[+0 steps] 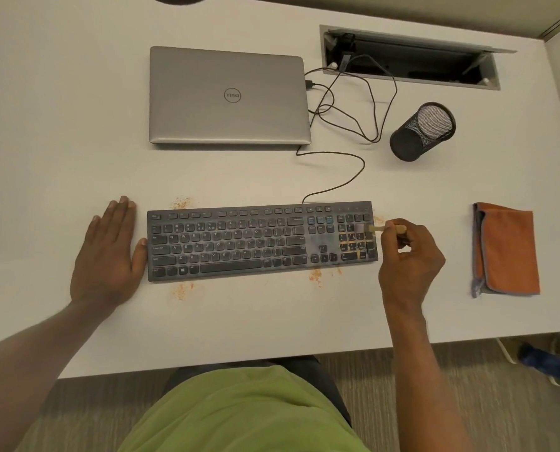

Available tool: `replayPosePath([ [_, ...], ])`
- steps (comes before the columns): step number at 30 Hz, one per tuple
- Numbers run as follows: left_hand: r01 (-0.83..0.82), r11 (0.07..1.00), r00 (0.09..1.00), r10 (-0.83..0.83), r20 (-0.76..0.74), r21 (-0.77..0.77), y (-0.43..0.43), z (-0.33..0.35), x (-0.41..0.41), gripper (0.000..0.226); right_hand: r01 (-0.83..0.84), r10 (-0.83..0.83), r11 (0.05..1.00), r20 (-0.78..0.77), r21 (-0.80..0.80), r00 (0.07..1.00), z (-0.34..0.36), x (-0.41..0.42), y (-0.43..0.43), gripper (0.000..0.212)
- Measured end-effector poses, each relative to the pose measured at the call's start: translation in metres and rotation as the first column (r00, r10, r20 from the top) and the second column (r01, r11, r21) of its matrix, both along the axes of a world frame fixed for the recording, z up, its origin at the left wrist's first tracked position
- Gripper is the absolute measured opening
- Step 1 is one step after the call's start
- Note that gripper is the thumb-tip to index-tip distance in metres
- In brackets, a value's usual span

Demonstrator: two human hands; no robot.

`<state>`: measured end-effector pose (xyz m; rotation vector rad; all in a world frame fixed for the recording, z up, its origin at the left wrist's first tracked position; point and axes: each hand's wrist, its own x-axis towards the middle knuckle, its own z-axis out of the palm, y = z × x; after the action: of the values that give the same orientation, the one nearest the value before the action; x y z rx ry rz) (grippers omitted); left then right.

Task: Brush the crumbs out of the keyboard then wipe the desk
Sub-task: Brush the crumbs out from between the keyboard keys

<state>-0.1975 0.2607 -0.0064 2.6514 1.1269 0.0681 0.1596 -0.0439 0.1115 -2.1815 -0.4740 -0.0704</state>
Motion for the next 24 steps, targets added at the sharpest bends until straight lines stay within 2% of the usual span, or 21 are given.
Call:
replayPosePath([
  [3,0.005,1.0,1.0,-0.004,-0.013,0.01,0.0,0.0,0.0,0.071,0.009,-0.009,1.0,0.008,0.029,1.0,-0.001,0.003,0.007,0.015],
  [11,0.02,1.0,0.999,-0.02,-0.03,0.005,0.0,-0.002,-0.001,0.07,-0.023,0.022,0.999,-0.032,-0.026,0.999,-0.004,-0.006,-0.002,0.012],
  [17,0.023,1.0,1.0,-0.022,-0.017,0.015,0.0,-0.003,-0.002,0.07,-0.037,0.04,0.996,-0.035,0.076,0.999,0.003,-0.011,0.015,0.015],
  [24,0.014,1.0,1.0,-0.014,0.006,0.02,-0.001,-0.002,-0.001,0.071,-0.082,0.082,0.997,-0.061,0.002,0.995,-0.003,-0.018,0.01,0.013],
])
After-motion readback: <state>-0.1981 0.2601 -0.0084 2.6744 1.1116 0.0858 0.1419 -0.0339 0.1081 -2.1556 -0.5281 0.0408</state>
